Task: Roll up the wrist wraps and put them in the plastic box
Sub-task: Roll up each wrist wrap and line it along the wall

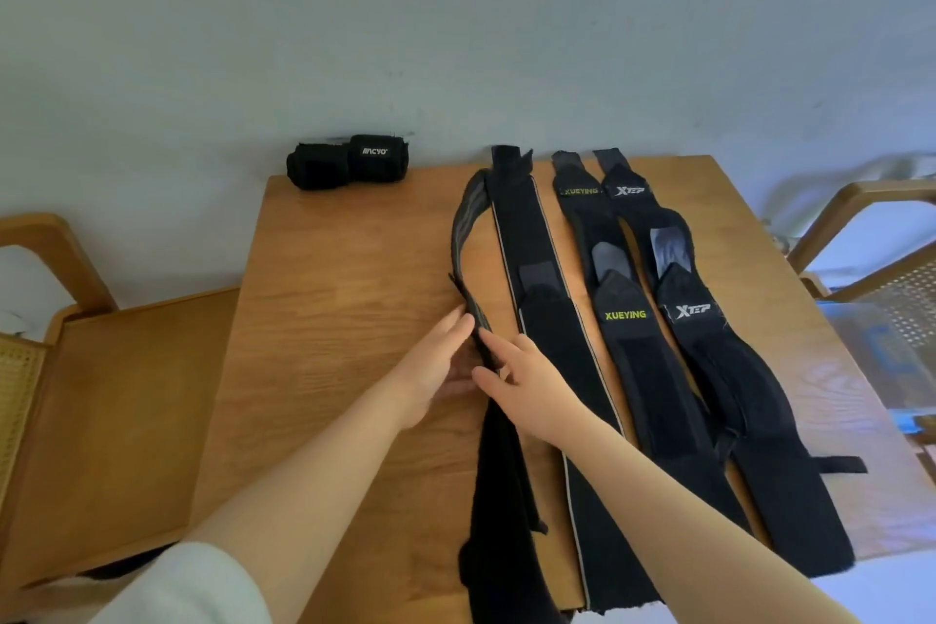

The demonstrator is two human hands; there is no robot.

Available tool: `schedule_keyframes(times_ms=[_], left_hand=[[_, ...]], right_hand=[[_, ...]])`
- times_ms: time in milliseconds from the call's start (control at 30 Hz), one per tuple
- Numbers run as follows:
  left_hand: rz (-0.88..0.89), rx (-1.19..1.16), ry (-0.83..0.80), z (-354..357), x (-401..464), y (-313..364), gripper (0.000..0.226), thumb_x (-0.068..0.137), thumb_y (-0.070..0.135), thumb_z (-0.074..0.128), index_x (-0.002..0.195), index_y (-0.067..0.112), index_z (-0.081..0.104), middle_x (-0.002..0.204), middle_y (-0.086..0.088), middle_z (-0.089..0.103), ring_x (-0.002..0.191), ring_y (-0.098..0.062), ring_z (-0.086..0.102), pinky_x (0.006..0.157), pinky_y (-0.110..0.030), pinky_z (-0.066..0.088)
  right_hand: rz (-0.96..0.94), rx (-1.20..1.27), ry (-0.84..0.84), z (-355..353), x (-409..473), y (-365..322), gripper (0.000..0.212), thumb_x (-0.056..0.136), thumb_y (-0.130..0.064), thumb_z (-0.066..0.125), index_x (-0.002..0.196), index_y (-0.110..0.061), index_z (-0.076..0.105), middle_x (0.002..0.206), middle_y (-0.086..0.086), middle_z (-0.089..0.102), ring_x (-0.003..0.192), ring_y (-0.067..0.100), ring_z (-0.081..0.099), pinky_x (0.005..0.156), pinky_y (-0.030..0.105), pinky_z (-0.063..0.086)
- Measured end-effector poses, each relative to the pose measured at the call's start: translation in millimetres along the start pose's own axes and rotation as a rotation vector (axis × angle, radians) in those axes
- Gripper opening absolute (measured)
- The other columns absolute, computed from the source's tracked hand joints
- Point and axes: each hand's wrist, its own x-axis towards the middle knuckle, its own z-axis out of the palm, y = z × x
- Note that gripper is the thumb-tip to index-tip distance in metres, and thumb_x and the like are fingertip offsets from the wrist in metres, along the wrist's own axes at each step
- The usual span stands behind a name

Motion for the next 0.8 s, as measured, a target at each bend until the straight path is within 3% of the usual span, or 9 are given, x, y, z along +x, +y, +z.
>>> schedule_keyframes(times_ms=[100,167,233,300,367,433,533,633,800], left_hand=[[0.033,0.046,-0.005,-9,6,-3,0.046,0.101,0.033,0.04,0.145,0.036,0.028,0.13,0.014,0.051,0.11,-0.008,0.056,0.074,-0.02,0.049],[0.047,0.063,0.027,-19,12,-2,0.047,0.103,0.025,0.037,0.148,0.03,0.026,0.136,0.016,0.042,0.122,-0.006,0.044,0.089,-0.017,0.04],[0.042,0.119,0.065,-33,22,-2,0.049,0.102,0.018,0.035,0.149,0.026,0.024,0.152,0.008,0.029,0.137,-0.011,0.028,0.103,-0.023,0.027],[0.031,0.227,0.103,-43,34,-2,0.051,0.102,0.015,0.036,0.149,0.026,0.022,0.155,0.001,0.026,0.14,-0.016,0.027,0.109,-0.031,0.025],[0.093,0.458,0.182,-48,43,0,0.06,0.099,0.014,0.045,0.15,0.027,0.017,0.151,-0.004,0.033,0.136,-0.02,0.035,0.109,-0.035,0.031],[0.261,0.842,0.246,-53,50,3,0.076,0.093,0.016,0.056,0.151,0.028,0.009,0.153,-0.005,0.027,0.137,-0.022,0.033,0.111,-0.037,0.032],[0.484,1.322,0.012,-69,65,2,0.081,0.092,0.035,0.057,0.151,0.027,0.002,0.159,0.002,-0.009,0.146,-0.021,0.0,0.117,-0.037,0.011],[0.503,1.565,-0.226,-84,80,2,0.088,0.089,0.06,0.045,0.151,0.023,-0.004,0.157,0.002,-0.018,0.145,-0.015,-0.014,0.116,-0.033,-0.006],[0.447,1.669,-0.174,-88,98,15,0.089,0.089,0.065,0.039,0.15,0.022,-0.011,0.157,0.002,-0.021,0.145,-0.015,-0.014,0.115,-0.033,-0.007]], right_hand=[[-0.04,-0.035,-0.02,9,3,-5,0.056,0.1,-0.033,0.043,0.151,-0.024,0.022,0.118,-0.004,0.042,0.096,0.007,0.049,0.081,0.017,0.042],[-0.042,-0.051,-0.078,15,11,-9,0.054,0.101,-0.028,0.041,0.151,-0.021,0.022,0.13,-0.002,0.04,0.108,0.012,0.049,0.091,0.021,0.041],[-0.054,-0.041,-0.161,25,21,-13,0.053,0.1,-0.021,0.04,0.151,-0.018,0.024,0.138,-0.002,0.037,0.118,0.014,0.045,0.098,0.021,0.037],[-0.063,-0.091,-0.156,36,31,-14,0.053,0.099,-0.016,0.041,0.15,-0.018,0.028,0.142,-0.001,0.035,0.126,0.017,0.04,0.104,0.025,0.034],[-0.018,-0.26,-0.036,43,44,-10,0.054,0.097,-0.02,0.046,0.148,-0.022,0.029,0.148,0.002,0.029,0.134,0.021,0.029,0.11,0.032,0.029],[0.051,-0.39,0.023,44,54,-3,0.058,0.095,-0.034,0.052,0.147,-0.03,0.027,0.157,0.004,0.01,0.143,0.027,0.012,0.116,0.04,0.019],[0.027,-0.426,-0.033,41,64,10,0.063,0.092,-0.046,0.053,0.147,-0.037,0.023,0.16,0.002,-0.009,0.147,0.023,-0.006,0.12,0.044,0.002],[-0.008,-0.468,-0.077,33,73,17,0.067,0.09,-0.049,0.054,0.147,-0.039,0.021,0.16,-0.003,-0.012,0.147,0.018,-0.009,0.117,0.044,-0.006],[0.021,-0.501,-0.001,22,96,8,0.068,0.089,-0.045,0.059,0.147,-0.037,0.025,0.16,0.0,-0.007,0.147,0.02,-0.009,0.117,0.045,-0.005]])
